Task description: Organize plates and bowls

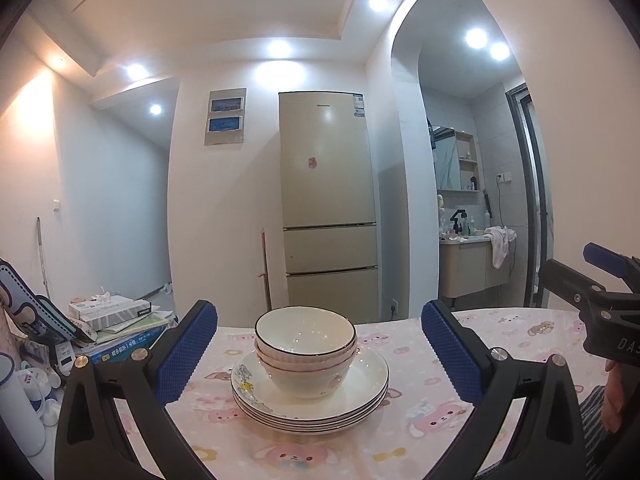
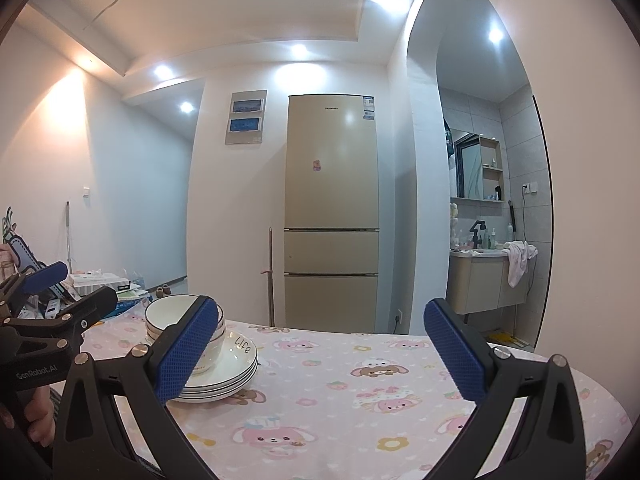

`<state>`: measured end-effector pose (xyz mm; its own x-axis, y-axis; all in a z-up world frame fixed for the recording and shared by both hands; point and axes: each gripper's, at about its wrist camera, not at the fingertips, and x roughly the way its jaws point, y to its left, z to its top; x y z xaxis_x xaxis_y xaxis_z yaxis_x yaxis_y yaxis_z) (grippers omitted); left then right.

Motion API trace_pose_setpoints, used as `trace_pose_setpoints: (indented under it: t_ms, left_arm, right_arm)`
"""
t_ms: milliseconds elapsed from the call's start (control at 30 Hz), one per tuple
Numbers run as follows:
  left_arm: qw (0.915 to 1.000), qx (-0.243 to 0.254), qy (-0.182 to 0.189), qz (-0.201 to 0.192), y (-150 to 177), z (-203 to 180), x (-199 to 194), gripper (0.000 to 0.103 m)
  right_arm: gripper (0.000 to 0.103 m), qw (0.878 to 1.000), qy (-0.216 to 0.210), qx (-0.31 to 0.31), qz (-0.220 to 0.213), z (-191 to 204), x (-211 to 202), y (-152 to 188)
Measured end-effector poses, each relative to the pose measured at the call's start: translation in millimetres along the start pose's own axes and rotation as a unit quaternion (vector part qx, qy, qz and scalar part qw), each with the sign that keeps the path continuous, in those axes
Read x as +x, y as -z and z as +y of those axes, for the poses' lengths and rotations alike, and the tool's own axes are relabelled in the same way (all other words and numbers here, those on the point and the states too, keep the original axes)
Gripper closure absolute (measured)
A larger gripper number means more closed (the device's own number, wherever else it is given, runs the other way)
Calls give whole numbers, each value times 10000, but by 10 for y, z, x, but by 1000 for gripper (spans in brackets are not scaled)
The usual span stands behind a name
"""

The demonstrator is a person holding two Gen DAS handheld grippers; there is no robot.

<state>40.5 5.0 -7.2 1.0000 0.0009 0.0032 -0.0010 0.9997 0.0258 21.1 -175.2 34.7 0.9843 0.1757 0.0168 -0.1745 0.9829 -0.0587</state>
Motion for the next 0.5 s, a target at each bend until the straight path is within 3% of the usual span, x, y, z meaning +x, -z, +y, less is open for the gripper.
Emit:
trace_pose_setpoints:
  t_ms: [500]
  left_arm:
    - [10000,48,-24,36,9,-17,-17,0]
  right_arm:
    - [0,10000,-11,37,70,-30,9,-36]
